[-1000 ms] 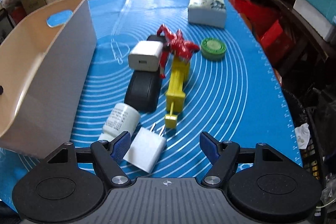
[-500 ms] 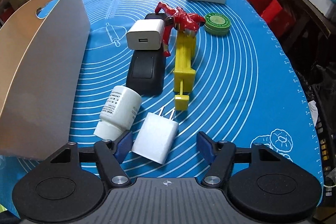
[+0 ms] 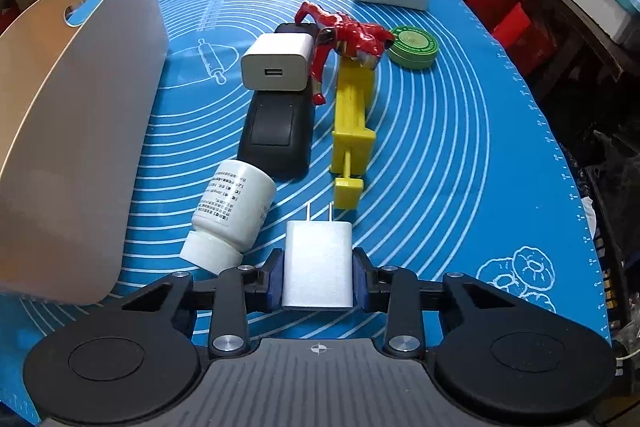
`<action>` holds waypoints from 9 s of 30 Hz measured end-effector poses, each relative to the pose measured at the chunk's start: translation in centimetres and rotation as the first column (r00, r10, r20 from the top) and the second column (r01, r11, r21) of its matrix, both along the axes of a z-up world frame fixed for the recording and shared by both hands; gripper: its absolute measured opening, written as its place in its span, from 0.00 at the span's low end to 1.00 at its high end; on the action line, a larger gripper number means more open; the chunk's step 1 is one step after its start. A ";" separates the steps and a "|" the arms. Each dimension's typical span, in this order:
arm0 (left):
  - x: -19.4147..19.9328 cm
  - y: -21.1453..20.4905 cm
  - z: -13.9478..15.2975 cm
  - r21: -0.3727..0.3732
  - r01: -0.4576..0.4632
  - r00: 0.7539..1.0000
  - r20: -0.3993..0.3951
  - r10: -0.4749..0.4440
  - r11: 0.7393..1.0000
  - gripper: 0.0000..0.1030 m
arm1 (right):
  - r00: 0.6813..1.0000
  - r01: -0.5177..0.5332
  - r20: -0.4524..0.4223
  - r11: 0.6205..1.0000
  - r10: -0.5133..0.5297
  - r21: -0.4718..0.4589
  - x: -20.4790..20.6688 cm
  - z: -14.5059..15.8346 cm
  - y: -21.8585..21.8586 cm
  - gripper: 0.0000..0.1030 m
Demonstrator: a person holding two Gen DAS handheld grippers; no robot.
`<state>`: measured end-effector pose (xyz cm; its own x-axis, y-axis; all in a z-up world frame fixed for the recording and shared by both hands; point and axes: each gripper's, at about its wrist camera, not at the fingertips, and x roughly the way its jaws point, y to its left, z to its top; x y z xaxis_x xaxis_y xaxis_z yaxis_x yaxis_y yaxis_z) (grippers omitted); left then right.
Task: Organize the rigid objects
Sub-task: 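Move the right tool to the white charger plug and grasp it, then lift the charger plug with the right tool and carry it over the bin, then open the right tool to drop the plug into the bin, then move the right tool to the white pill bottle and grasp it, then lift the pill bottle, carry it over the bin and release it, then move the right tool back to the red toy figure and grasp it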
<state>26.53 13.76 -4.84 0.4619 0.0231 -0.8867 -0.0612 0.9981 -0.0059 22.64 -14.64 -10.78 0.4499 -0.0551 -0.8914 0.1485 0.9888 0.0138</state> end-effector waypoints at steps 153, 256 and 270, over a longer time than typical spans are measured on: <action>0.1 -0.6 -0.2 0.009 0.005 1.000 -0.007 -0.005 1.000 0.05 | 0.994 -0.073 0.080 0.997 0.070 0.027 1.6 -0.4 2.6 0.45; 0.3 -0.7 -0.2 0.017 0.003 1.000 -0.011 -0.003 1.000 0.05 | 0.927 -0.141 0.340 0.988 0.156 -0.068 10.1 8.9 -2.1 0.75; 0.3 -0.7 -0.2 0.021 0.003 1.000 -0.011 -0.002 1.000 0.05 | 0.977 -0.121 0.172 0.992 0.127 -0.045 13.4 4.0 -3.9 0.57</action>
